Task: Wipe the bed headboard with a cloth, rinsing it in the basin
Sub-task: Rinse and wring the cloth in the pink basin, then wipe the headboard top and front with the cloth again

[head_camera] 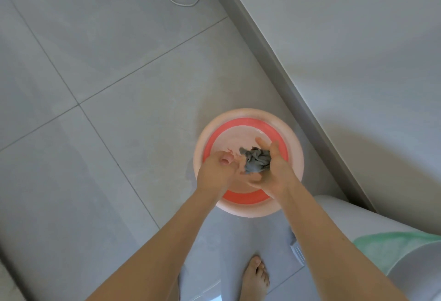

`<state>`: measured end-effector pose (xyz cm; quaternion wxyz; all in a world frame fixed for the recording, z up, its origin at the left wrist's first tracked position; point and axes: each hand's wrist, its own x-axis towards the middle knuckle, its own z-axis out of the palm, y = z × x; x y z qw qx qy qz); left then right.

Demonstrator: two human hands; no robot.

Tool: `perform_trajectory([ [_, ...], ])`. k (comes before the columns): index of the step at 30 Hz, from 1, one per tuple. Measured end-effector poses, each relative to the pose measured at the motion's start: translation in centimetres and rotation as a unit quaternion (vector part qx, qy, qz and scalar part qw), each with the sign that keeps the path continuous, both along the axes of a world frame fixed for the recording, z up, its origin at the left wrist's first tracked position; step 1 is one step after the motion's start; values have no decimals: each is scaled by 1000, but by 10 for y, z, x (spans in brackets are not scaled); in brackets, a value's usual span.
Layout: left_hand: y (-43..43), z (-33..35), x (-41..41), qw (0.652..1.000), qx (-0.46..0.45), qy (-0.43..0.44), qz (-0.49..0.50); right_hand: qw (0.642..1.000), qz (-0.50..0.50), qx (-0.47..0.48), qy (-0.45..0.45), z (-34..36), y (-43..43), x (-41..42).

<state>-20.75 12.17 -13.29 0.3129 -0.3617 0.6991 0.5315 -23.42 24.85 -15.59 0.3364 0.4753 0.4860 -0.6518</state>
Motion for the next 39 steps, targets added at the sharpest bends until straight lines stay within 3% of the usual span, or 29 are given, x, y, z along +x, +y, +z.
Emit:
perform_trajectory([
  [2, -3, 6, 0, 1000, 12, -19, 11, 987, 131, 96, 20, 7, -1, 3],
  [7, -14, 40, -1, 997, 67, -38, 29, 987, 147, 59, 36, 65, -14, 0],
  [12, -28, 120, 0, 986, 164, -16, 30, 950, 242, 116, 162, 176, -26, -3],
  [16, -39, 207, 1, 990, 103, 66, -64, 943, 258, 107, 178, 282, -30, -6],
  [17, -41, 225, 2, 988, 55, 85, -113, 930, 283, 146, 184, 302, -31, -4],
  [20, -49, 288, 7, 969, -50, 119, -212, 814, 429, 341, 192, 363, -34, 7],
  [21, -51, 308, 7, 969, -53, 131, -201, 814, 419, 344, 207, 378, -34, 10],
  [23, -53, 339, 6, 969, -61, 149, -189, 847, 385, 300, 209, 396, -29, 16],
  [26, -63, 389, 12, 951, -97, 178, -234, 854, 388, 274, 211, 442, -23, 28],
  [28, -70, 420, 16, 945, -109, 193, -243, 881, 353, 230, 215, 478, -23, 35],
  [30, -79, 448, 21, 942, -106, 210, -240, 881, 361, 211, 223, 513, -24, 43],
  [33, -94, 492, 31, 945, -51, 237, -221, 809, 458, 252, 269, 564, -29, 50],
  [37, -114, 552, 57, 946, -31, 239, -218, 630, 550, 375, 399, 622, -36, 54],
  [38, -117, 567, 67, 941, -55, 238, -232, 602, 538, 379, 452, 636, -40, 56],
  [39, -120, 582, 79, 935, -92, 241, -241, 603, 514, 358, 494, 651, -46, 58],
])
